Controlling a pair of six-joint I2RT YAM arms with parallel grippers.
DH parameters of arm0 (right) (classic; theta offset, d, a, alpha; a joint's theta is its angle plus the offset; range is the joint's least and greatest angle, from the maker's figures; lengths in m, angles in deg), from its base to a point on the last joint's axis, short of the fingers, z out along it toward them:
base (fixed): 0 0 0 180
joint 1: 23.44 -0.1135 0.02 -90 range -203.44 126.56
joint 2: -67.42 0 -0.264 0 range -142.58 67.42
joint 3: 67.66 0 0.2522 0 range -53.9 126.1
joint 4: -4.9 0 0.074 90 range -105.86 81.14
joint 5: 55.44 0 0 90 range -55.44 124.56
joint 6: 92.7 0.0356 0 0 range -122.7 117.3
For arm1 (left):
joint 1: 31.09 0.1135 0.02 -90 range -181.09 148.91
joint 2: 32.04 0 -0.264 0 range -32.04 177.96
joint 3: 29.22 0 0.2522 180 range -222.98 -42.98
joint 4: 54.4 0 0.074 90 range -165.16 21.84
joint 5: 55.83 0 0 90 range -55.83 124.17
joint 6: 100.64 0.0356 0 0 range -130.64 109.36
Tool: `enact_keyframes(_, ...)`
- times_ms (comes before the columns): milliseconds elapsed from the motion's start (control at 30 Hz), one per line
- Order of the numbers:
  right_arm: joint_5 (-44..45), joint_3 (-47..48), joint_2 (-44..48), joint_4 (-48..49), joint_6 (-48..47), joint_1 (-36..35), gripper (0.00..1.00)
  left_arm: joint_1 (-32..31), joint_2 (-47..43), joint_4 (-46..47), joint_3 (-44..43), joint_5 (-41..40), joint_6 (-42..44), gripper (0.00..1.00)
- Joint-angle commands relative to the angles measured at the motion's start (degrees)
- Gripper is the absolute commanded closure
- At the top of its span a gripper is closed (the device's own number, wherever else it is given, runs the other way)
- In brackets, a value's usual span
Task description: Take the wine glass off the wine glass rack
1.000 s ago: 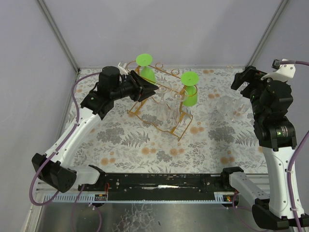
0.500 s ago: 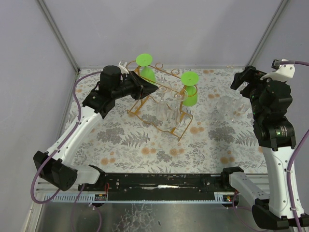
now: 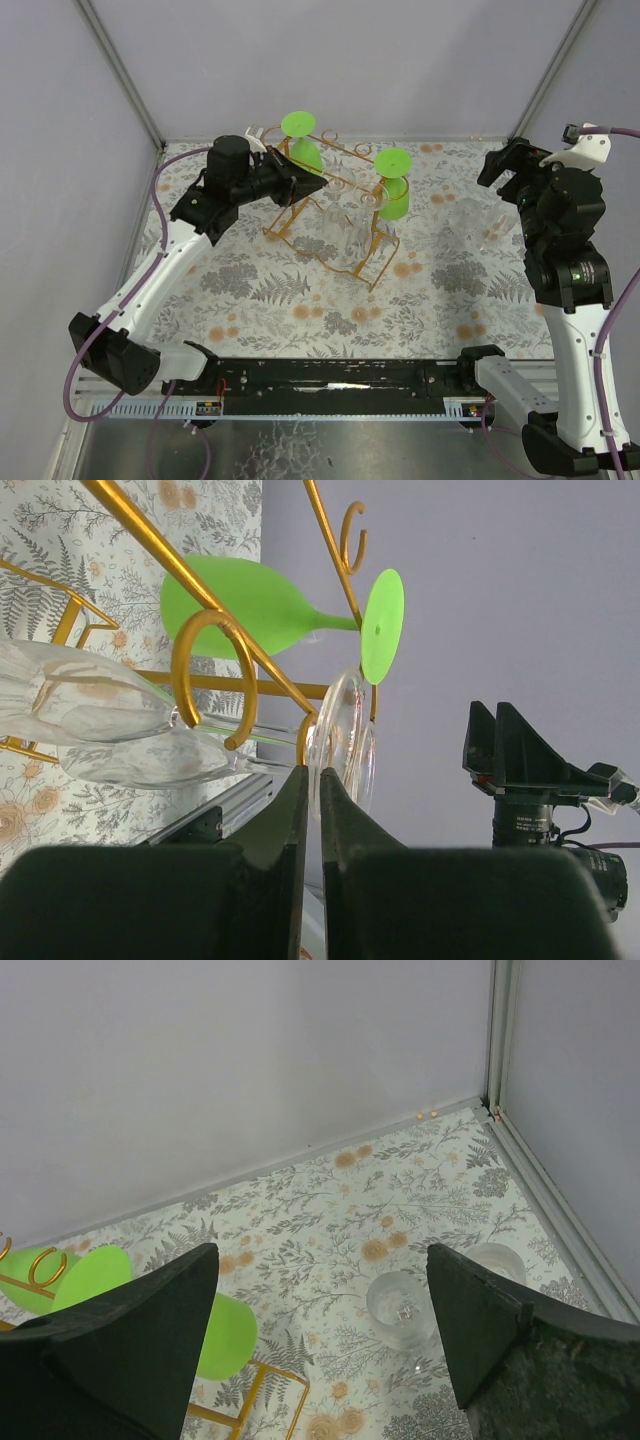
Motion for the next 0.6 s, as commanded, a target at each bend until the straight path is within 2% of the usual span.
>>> enact_keyframes(0,-0.7,0.2,1.0,2.5,0.0,-0.2,0.08,-0.1,-1.6,1.3,-2.9,-0.1,-0.4,1.0)
enact_keyframes(267,0.7,0.5,1.5,2.4,-0.7,-0.3,0.06,0.5,-2.2,-0.3,-4.1,-0.4,-0.1,1.0)
enact_keyframes(367,0.7,0.6,1.5,2.0,-1.0,-0.3,0.01,0.6,-2.6,-0.7,-4.1,-0.2,0.1,1.0)
enact_keyframes(567,0.6,0.5,1.4,2.0,-0.7,-0.3,0.01,0.6,-3.7,-1.3,-3.2,0.0,0.2,1.0)
